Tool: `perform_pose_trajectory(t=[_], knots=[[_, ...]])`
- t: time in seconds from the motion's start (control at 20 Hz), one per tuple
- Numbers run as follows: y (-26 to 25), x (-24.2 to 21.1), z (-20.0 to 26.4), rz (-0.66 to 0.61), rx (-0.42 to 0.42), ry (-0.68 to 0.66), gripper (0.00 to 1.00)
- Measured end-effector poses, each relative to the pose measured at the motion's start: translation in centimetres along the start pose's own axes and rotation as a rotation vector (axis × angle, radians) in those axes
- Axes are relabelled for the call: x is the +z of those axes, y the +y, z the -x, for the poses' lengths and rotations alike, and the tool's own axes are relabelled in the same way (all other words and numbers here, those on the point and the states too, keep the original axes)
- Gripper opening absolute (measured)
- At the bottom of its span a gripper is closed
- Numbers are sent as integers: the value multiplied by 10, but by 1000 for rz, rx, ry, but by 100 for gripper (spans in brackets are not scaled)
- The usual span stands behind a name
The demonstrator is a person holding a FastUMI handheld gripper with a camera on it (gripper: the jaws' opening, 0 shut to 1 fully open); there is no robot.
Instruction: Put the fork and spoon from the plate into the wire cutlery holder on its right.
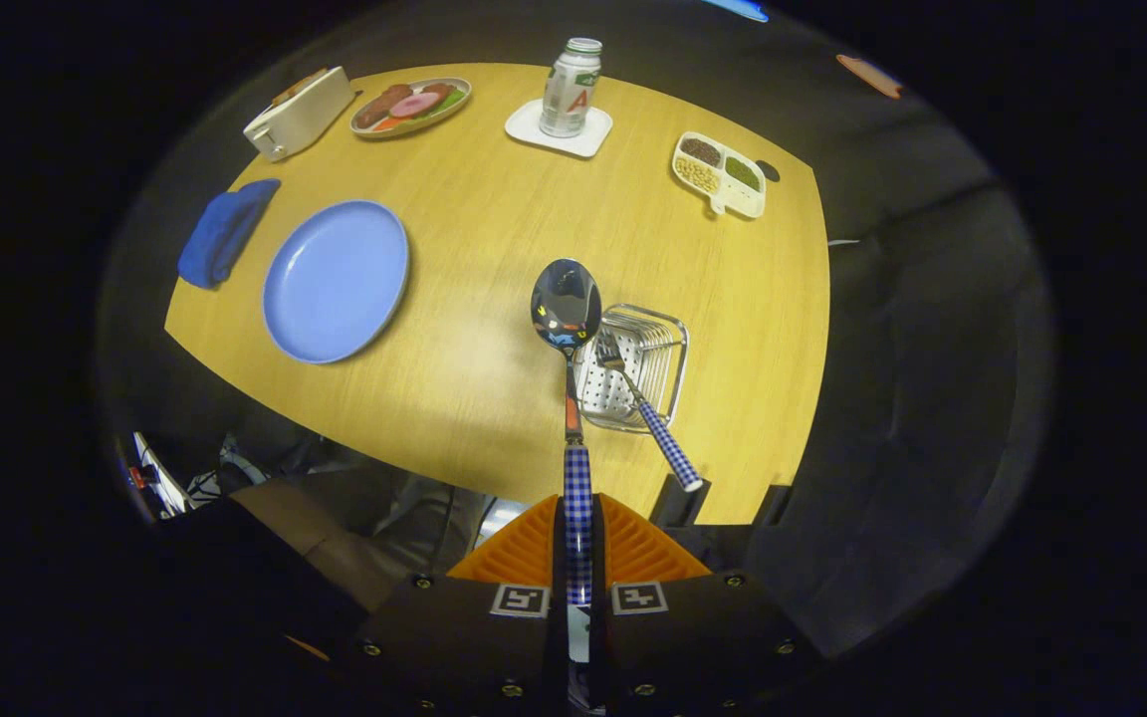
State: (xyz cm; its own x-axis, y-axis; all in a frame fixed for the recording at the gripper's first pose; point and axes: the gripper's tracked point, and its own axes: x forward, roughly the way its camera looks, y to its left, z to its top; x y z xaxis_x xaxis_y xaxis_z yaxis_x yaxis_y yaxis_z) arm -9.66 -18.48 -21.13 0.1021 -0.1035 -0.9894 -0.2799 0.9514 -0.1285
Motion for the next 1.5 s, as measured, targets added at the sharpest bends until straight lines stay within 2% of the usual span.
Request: perform_pose_trajectory(t=[0.65,0.9,1.15,1.4,1.45,1.5], knots=[[-23,-15,-44,-47,-12,165,8],[-26,-11,-62,-8,-25,259,9],[-26,5,-70,14,-26,265,9],[-29,14,-76,10,-26,254,14],[-29,15,-75,10,-28,250,19],[-30,14,-77,9,-26,245,20]])
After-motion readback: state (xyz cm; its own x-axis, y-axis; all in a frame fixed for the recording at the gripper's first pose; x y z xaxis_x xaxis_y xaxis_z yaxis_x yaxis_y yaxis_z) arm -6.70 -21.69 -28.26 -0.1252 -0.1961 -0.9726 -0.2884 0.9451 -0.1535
